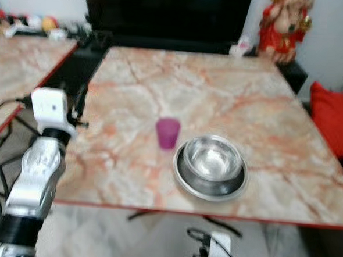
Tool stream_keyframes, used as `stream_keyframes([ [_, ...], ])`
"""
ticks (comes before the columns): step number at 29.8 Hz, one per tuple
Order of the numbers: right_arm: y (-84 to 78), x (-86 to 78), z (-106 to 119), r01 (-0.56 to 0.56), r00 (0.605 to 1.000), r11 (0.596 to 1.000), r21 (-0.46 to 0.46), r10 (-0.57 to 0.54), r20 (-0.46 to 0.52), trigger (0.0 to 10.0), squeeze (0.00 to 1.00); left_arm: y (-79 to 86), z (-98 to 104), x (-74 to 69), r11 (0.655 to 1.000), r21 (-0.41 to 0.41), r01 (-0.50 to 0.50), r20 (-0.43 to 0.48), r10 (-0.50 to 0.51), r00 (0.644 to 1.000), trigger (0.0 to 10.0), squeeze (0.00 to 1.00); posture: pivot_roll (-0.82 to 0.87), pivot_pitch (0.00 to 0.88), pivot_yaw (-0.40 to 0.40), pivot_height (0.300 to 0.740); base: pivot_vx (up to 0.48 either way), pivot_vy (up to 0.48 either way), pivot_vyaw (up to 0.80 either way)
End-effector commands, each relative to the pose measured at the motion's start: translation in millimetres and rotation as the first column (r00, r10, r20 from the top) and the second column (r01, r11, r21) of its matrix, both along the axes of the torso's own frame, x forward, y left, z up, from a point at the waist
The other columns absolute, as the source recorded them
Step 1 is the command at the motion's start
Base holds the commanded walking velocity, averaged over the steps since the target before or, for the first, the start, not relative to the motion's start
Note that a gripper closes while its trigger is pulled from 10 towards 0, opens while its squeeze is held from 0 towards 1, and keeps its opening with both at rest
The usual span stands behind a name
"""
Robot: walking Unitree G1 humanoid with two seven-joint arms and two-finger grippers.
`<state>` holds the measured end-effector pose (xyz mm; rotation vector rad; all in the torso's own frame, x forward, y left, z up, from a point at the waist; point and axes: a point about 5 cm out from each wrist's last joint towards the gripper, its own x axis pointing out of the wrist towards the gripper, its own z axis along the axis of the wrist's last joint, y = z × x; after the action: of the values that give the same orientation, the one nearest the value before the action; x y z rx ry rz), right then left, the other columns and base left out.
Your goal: Setting the table
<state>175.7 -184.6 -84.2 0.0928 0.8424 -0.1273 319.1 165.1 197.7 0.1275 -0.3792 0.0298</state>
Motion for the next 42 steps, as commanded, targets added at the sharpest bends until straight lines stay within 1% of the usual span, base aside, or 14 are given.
stream_keyframes([
  [1,-1.4,-3.6,-1.6,0.010,1.000,1.000,0.000,-0.010,-0.013,10.0,0.00,-5.4,6.1,0.8,1.000,0.016,0.015,0.025,-0.016,1.000,10.0,0.00,0.06,0.004,-0.007,0.736,0.000,0.472,0.00],
  [18,-0.3,-3.0,-1.5,-0.011,1.000,1.000,-0.001,0.011,-0.015,10.0,0.00,-3.4,6.5,0.9,1.000,0.013,0.004,0.032,-0.004,0.999,10.0,0.00,0.06,0.000,-0.007,0.736,0.000,0.470,0.00],
  [30,0.3,-4.0,-2.0,-0.018,1.000,1.000,0.004,0.018,-0.017,10.0,0.00,-5.6,7.3,1.5,1.000,0.005,0.010,0.038,-0.010,0.999,10.0,0.00,0.06,0.000,-0.006,0.736,0.000,0.464,0.00],
  [35,1.4,-3.5,-1.8,-0.028,1.000,1.000,0.014,0.028,-0.013,10.0,0.00,-2.4,8.0,1.9,1.000,-0.012,0.000,0.038,0.000,0.999,10.0,0.00,0.06,0.000,-0.006,0.736,0.000,0.461,0.00],
  [38,1.5,-3.4,-1.8,-0.028,1.000,0.999,0.015,0.028,-0.012,10.0,0.00,-2.2,8.4,1.9,1.000,-0.006,0.000,0.040,0.000,0.999,10.0,0.00,0.06,0.000,-0.005,0.736,0.000,0.444,0.00],
  [42,1.7,-3.2,-1.6,-0.030,1.000,0.999,0.018,0.030,-0.010,10.0,0.00,-4.0,9.4,1.9,1.000,-0.005,0.004,0.045,-0.003,0.999,10.0,0.00,0.07,0.000,-0.005,0.736,0.000,0.424,0.44],
])
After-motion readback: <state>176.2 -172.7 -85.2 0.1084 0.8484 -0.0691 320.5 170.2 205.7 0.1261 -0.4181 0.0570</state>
